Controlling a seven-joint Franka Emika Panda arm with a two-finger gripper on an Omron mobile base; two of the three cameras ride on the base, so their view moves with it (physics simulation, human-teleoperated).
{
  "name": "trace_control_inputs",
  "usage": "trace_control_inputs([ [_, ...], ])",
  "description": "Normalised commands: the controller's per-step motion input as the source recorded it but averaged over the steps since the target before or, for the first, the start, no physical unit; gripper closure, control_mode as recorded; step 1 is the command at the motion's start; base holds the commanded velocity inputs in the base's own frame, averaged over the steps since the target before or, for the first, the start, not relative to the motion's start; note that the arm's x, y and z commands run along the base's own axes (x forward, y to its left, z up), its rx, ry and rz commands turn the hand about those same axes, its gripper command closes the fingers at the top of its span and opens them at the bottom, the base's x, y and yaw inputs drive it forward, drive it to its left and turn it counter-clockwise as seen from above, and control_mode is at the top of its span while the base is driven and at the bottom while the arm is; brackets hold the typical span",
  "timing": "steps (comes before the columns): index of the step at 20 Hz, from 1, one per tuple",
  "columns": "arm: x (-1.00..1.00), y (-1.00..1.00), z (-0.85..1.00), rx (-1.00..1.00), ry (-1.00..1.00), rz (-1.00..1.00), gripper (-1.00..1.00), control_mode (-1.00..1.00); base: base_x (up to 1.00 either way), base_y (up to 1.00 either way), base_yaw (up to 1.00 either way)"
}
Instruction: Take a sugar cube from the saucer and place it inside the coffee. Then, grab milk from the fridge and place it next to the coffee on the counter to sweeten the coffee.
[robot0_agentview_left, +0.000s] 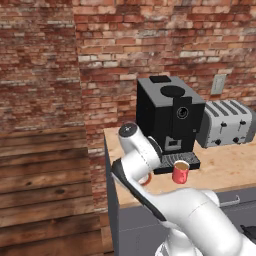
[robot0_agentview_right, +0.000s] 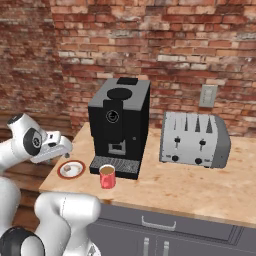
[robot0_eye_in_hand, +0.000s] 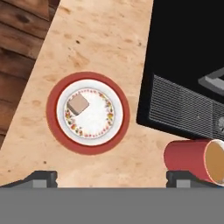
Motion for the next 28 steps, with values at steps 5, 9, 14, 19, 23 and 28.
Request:
trace_control_inputs([
  [5, 0.27, -0.09, -0.28, 0.09, 0.02, 0.06, -1.0, -1.0, 0.0, 0.0, 0.0],
  [9, 0.29, 0.23, -0.54, 0.01, 0.08, 0.02, -1.0, -1.0, 0.0, 0.0, 0.0],
  [14, 0.18, 0.11, -0.46, 0.0, 0.11, 0.03, -1.0, -1.0, 0.0, 0.0, 0.0],
  [19, 0.08, 0.0, -0.17, 0.0, 0.06, 0.04, -1.0, -1.0, 0.0, 0.0, 0.0],
  [23, 0.0, 0.0, -0.09, 0.0, 0.0, 0.05, -1.0, -1.0, 0.0, 0.0, 0.0],
  [28, 0.06, -0.01, -0.2, 0.0, 0.01, 0.06, -1.0, -1.0, 0.0, 0.0, 0.0],
])
